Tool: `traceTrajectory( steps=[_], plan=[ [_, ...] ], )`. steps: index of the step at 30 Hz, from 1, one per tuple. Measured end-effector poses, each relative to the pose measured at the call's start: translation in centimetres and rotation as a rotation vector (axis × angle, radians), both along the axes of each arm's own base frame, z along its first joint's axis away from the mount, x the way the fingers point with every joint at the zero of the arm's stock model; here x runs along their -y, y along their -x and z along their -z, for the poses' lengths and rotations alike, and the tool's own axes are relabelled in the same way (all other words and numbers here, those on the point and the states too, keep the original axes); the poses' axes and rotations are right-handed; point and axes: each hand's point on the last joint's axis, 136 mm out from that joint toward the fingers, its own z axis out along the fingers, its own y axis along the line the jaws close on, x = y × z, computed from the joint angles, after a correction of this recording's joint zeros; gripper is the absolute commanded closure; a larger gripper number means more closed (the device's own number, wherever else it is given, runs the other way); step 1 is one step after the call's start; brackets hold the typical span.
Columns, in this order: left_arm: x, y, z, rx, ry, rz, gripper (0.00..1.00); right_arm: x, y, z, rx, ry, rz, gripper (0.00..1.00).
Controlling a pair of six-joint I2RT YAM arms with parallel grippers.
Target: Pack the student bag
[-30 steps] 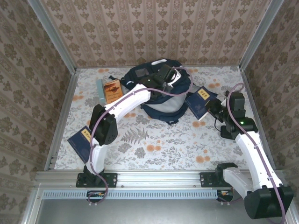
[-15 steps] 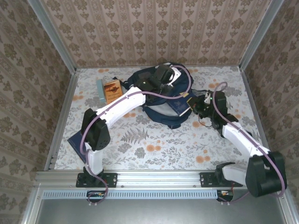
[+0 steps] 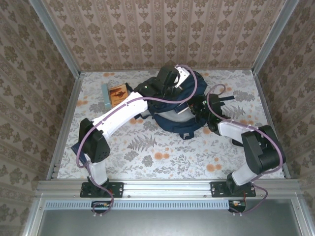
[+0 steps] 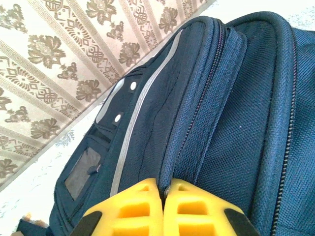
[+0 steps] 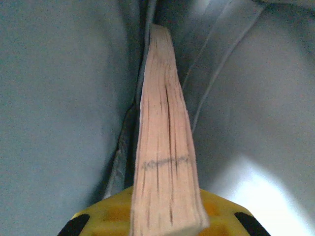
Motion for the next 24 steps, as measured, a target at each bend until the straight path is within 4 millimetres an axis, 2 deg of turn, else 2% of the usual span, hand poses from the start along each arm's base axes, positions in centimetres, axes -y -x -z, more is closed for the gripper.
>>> traceTrajectory(
  steps=[8, 10, 14, 15, 18, 20, 21, 24],
  plan=[
    [0.4, 0.9, 1.6, -0.053, 0.009, 0.030, 1.00, -1.8, -3.4, 0.4, 0.014, -0.061, 0.038, 0.88],
    [0.5, 0.9, 1.7, -0.056, 0.009, 0.033, 1.00, -2.5, -4.0, 1.2, 0.002, -0.080, 0.046, 0.88],
    [0.4, 0.9, 1.5, -0.057, 0.016, 0.028, 1.00, -3.1, -4.9, 4.2, -0.049, -0.104, 0.072, 0.86],
    [0.3, 0.9, 1.5, -0.058, 0.015, 0.027, 1.00, -3.2, -5.1, 4.9, -0.064, -0.106, 0.078, 0.83],
    [0.2, 0.8, 1.6, -0.060, 0.016, 0.025, 1.00, -3.5, -5.8, 5.7, -0.077, -0.116, 0.085, 0.55],
    [0.1, 0.7, 1.6, -0.063, 0.021, 0.019, 1.00, -3.7, -6.3, 5.5, -0.070, -0.120, 0.084, 0.43],
    [0.0, 0.6, 1.6, -0.066, 0.024, 0.016, 1.00, -3.8, -6.3, 5.3, -0.068, -0.122, 0.081, 0.38],
    [-0.2, 0.5, 1.5, -0.076, 0.037, 0.009, 1.00, -3.8, -6.2, 5.1, -0.067, -0.116, 0.077, 0.32]
  ],
)
